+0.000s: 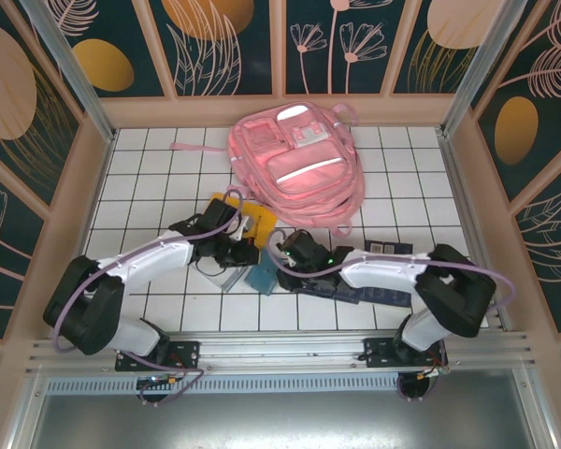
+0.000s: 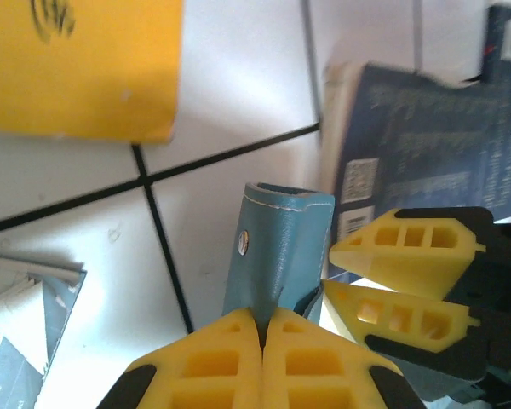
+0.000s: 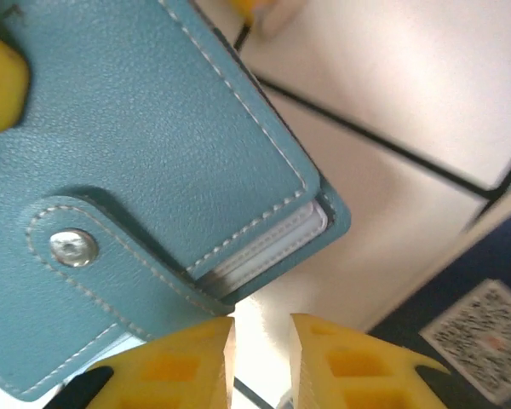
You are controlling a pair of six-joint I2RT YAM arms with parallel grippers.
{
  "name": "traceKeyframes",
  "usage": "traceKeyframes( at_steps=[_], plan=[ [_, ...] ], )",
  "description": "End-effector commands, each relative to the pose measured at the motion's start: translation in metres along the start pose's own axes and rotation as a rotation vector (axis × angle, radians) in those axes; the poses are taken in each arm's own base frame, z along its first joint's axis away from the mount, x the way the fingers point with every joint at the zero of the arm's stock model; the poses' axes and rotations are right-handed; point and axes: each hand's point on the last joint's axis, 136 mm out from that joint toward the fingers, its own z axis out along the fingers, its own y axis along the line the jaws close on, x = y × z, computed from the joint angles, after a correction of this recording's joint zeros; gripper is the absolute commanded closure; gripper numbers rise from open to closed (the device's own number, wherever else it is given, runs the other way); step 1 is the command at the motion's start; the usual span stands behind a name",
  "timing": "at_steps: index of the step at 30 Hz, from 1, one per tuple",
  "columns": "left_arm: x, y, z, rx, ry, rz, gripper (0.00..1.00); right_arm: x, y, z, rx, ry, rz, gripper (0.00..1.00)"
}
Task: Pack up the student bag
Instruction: Pick up the card holder at the bottom-center of the table, then pass the card holder.
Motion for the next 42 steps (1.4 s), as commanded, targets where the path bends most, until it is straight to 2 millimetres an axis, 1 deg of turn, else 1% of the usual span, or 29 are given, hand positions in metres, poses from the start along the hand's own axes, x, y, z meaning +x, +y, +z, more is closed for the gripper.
traceKeyframes(
  at_steps=[1,3,4,5,6,7,8,9,10,12,13,14,17,20,24,26,28,29,32,33,35,36,37,38,39,40,41,42],
  plan=[
    [-0.023,-0.028,-0.032,0.014,-0.078,0.065,1.0,-0.044,0.001,-0.055,-0.002,-0.176,0.031,0.57],
    [-0.035,-0.042,-0.045,0.04,-0.124,0.074,1.0,-0.063,0.001,-0.083,-0.04,-0.261,0.072,0.42],
    [-0.045,-0.054,-0.055,0.065,-0.162,0.085,1.0,-0.073,0.002,-0.099,-0.074,-0.315,0.098,0.34],
    [-0.052,-0.061,-0.062,0.083,-0.189,0.091,1.0,-0.081,0.003,-0.112,-0.111,-0.36,0.125,0.26],
    [-0.059,-0.07,-0.07,0.106,-0.221,0.095,1.0,-0.089,0.004,-0.128,-0.165,-0.412,0.158,0.21],
    [-0.065,-0.079,-0.077,0.134,-0.254,0.094,1.0,-0.096,0.004,-0.143,-0.222,-0.463,0.194,0.1],
    [-0.068,-0.086,-0.083,0.164,-0.278,0.092,1.0,-0.1,0.004,-0.155,-0.279,-0.506,0.22,0.02],
    [-0.071,-0.094,-0.088,0.202,-0.3,0.086,1.0,-0.103,0.005,-0.167,-0.35,-0.544,0.247,0.01],
    [-0.073,-0.101,-0.092,0.241,-0.315,0.081,1.0,-0.105,0.005,-0.175,-0.42,-0.561,0.273,0.01],
    [-0.074,-0.111,-0.098,0.29,-0.327,0.076,1.0,-0.107,0.006,-0.181,-0.524,-0.556,0.307,0.01],
    [-0.075,-0.113,-0.101,0.301,-0.336,0.076,1.0,-0.106,0.007,-0.181,-0.545,-0.554,0.315,0.02],
    [-0.076,-0.117,-0.104,0.311,-0.347,0.079,1.0,-0.106,0.007,-0.18,-0.569,-0.552,0.324,0.05],
    [-0.077,-0.127,-0.113,0.362,-0.363,0.087,1.0,-0.102,0.014,-0.174,-0.64,-0.518,0.331,0.09],
    [-0.075,-0.135,-0.115,0.415,-0.356,0.079,1.0,-0.101,0.022,-0.17,-0.712,-0.494,0.339,0.13],
    [-0.071,-0.137,-0.111,0.45,-0.332,0.072,1.0,-0.104,0.024,-0.168,-0.747,-0.502,0.348,0.22],
    [-0.072,-0.139,-0.111,0.463,-0.33,0.071,1.0,-0.107,0.027,-0.167,-0.765,-0.5,0.346,0.29],
    [-0.068,-0.131,-0.103,0.451,-0.312,0.057,1.0,-0.111,0.03,-0.168,-0.78,-0.5,0.339,0.35],
    [-0.067,-0.13,-0.101,0.448,-0.308,0.055,1.0,-0.113,0.032,-0.167,-0.784,-0.5,0.335,0.39],
    [-0.066,-0.126,-0.095,0.438,-0.294,0.046,1.0,-0.116,0.037,-0.166,-0.793,-0.499,0.325,0.56],
    [-0.065,-0.126,-0.093,0.437,-0.289,0.047,0.99,-0.116,0.039,-0.166,-0.796,-0.497,0.322,0.64],
    [-0.064,-0.126,-0.09,0.441,-0.278,0.052,0.92,-0.115,0.039,-0.163,-0.786,-0.495,0.323,0.81],
    [-0.064,-0.126,-0.089,0.436,-0.272,0.057,0.87,-0.115,0.036,-0.162,-0.771,-0.498,0.329,0.9],
    [-0.066,-0.125,-0.088,0.421,-0.274,0.058,0.77,-0.115,0.032,-0.16,-0.748,-0.501,0.335,0.97],
    [-0.066,-0.117,-0.084,0.378,-0.273,0.059,0.6,-0.115,0.027,-0.158,-0.712,-0.506,0.341,1.0],
    [-0.075,-0.116,-0.089,0.33,-0.304,0.071,0.48,-0.115,0.019,-0.158,-0.667,-0.515,0.351,1.0],
    [-0.081,-0.106,-0.088,0.255,-0.318,0.066,0.38,-0.116,0.008,-0.159,-0.602,-0.535,0.365,1.0],
    [-0.087,-0.099,-0.087,0.204,-0.326,0.065,0.31,-0.117,-0.006,-0.161,-0.519,-0.559,0.384,1.0],
    [-0.095,-0.094,-0.086,0.16,-0.331,0.07,0.27,-0.118,-0.022,-0.165,-0.411,-0.584,0.401,1.0]
  ],
)
